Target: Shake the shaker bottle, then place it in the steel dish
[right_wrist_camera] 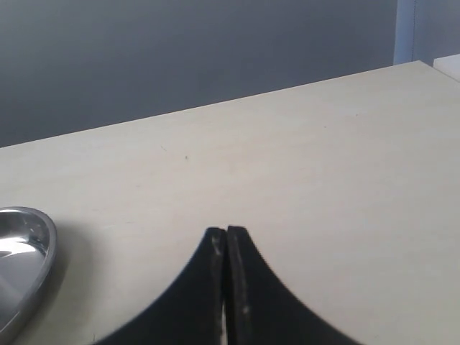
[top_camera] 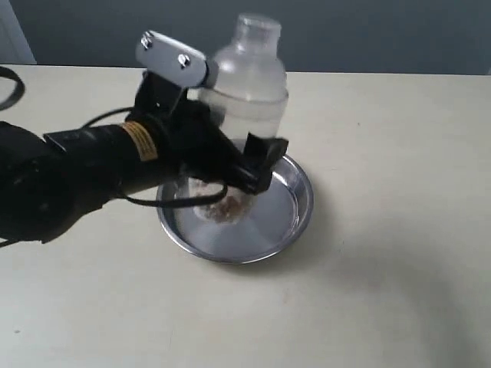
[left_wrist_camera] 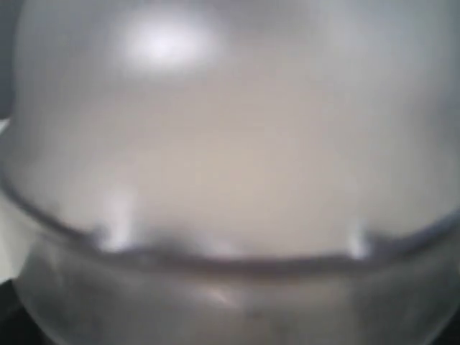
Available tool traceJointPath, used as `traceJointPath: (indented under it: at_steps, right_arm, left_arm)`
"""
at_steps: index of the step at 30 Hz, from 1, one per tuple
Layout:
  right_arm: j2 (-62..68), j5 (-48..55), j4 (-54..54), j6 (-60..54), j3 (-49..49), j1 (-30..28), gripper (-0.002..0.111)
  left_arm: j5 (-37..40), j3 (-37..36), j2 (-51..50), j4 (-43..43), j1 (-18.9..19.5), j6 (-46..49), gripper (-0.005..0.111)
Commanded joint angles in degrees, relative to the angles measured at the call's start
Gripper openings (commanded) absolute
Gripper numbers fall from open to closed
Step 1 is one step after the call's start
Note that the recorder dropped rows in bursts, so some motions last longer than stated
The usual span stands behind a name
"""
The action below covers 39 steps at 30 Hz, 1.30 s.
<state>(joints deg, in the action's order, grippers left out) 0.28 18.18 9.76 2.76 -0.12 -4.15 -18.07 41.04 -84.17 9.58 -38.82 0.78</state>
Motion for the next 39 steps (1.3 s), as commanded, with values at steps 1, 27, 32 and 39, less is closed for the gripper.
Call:
traceJointPath:
  at_steps: [1, 27, 32, 39]
  right_arm:
    - [-0.3, -0.5, -0.1, 0.0, 0.1, 0.2, -0.001]
    - [-0.3, -0.5, -0.1, 0.0, 0.1, 0.2, -0.001]
    - [-0.3, -0.5, 0.1, 0.0, 0.1, 0.2, -0.001]
    - [-0.3, -0.6, 0.0, 0.0, 0.1, 0.2, -0.001]
  left_arm:
    - [-3.8, -0.7, -2.0, 1.1, -0.2, 0.2, 0.0]
    - [-7.8, 0.5, 4.5, -1.2, 1.2, -0.1, 0.0]
    - [-12.9, 0.9, 5.3, -8.9, 0.1, -4.4, 0.0]
    - [-12.9, -1.2, 1.7, -7.6, 1.7, -6.1, 0.0]
